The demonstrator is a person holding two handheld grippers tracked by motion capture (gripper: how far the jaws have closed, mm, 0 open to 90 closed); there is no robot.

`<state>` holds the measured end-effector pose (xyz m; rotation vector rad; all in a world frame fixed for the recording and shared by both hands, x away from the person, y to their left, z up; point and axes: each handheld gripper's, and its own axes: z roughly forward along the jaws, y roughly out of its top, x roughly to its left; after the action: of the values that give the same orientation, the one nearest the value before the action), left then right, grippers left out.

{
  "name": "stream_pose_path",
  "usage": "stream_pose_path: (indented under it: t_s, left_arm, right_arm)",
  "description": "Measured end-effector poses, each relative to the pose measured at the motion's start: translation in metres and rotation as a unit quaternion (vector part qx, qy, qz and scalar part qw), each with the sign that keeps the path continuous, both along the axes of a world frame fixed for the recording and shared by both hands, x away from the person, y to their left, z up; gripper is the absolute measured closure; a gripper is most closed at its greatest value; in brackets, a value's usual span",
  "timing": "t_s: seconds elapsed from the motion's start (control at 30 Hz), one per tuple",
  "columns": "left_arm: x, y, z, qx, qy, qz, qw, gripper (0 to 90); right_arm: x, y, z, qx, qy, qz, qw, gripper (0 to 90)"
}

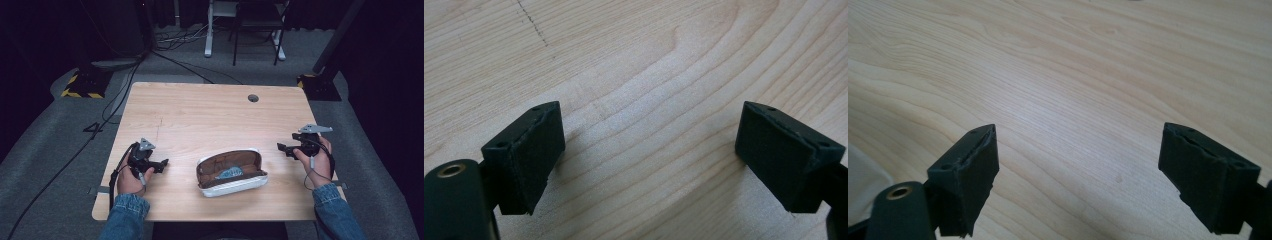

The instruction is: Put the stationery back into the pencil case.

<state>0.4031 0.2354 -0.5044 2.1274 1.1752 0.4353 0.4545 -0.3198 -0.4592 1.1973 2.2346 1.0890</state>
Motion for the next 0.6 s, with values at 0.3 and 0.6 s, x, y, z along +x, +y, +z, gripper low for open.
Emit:
stream_pose_path:
  t_s: [0.3, 0.6]
  left_arm:
    - [0.000, 0.000, 0.000, 0.000, 0.000, 0.000, 1.0000, 12.6]
    - [0.000, 0.000, 0.000, -0.001, -0.003, 0.003, 1.0000, 12.6]
  right_arm:
    - [0.007, -0.010, -0.027, -0.012, 0.028, -0.036, 0.9989, 17.4]
    - [0.010, -0.011, -0.045, -0.030, 0.018, -0.041, 0.9985, 16.9]
